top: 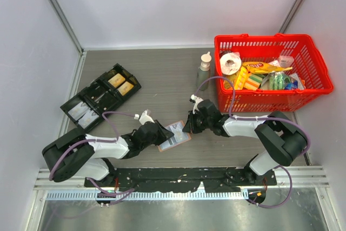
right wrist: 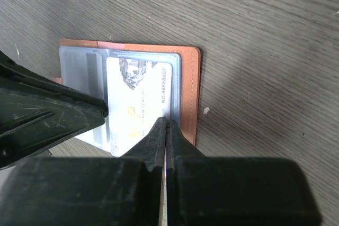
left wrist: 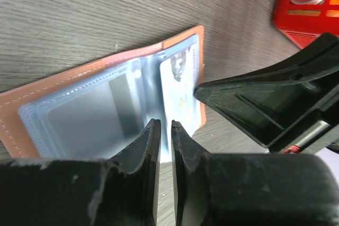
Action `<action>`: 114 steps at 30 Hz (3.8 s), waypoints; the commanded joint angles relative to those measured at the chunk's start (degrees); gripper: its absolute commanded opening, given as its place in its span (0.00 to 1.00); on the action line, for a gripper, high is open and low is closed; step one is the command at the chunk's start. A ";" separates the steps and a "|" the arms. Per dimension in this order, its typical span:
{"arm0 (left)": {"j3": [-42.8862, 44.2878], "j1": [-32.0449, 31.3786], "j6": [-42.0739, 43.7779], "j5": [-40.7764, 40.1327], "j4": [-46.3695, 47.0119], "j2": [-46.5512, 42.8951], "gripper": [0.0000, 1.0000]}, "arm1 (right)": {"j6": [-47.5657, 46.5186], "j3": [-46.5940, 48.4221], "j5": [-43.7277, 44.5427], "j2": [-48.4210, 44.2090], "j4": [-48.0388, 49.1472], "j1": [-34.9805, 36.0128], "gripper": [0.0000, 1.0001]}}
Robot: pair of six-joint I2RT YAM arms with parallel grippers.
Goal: Take the credit cards out of the card holder
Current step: Remove the credit card from the card holder.
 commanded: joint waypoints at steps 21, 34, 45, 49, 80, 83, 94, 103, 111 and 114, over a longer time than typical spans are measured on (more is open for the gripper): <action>2.17 -0.08 0.15 0.47 0.91 0.77 0.14 | 0.11 -1.72 0.89 2.28 -3.84 -0.04 0.01; 4.45 -0.25 0.33 2.32 2.50 4.20 0.22 | 0.19 -1.90 0.72 2.02 -3.66 -0.04 0.01; 3.84 -0.25 -1.78 2.41 4.16 6.49 0.10 | 0.28 -1.90 0.37 2.37 -3.40 -0.13 0.01; 2.53 -0.25 -2.66 1.62 4.43 4.74 0.00 | 0.37 -2.16 0.54 2.54 -3.31 -0.13 0.01; 3.57 -0.25 -1.43 -0.67 -9.55 -0.46 0.29 | 0.63 -2.34 0.45 3.16 -3.58 -1.00 0.01; 3.49 -0.16 -1.61 -0.84 -9.55 -0.28 0.12 | 0.63 -2.34 0.45 2.98 -3.58 -1.00 0.01; 2.26 -0.16 1.11 -4.53 -19.91 -11.87 0.00 | 0.20 -1.55 1.07 1.93 -4.63 -1.01 0.01; 2.96 -0.16 12.09 -6.46 -28.78 -22.51 0.00 | -2.44 1.52 2.21 -2.81 -9.81 -1.01 0.06; 3.66 -0.16 22.64 -6.38 -31.17 -28.31 0.00 | -8.93 6.18 -0.77 -12.04 -16.14 -0.92 0.25; 3.75 -0.08 26.33 -4.72 -30.55 -29.19 0.00 | -12.72 7.41 -4.37 -16.42 -16.58 -0.74 0.37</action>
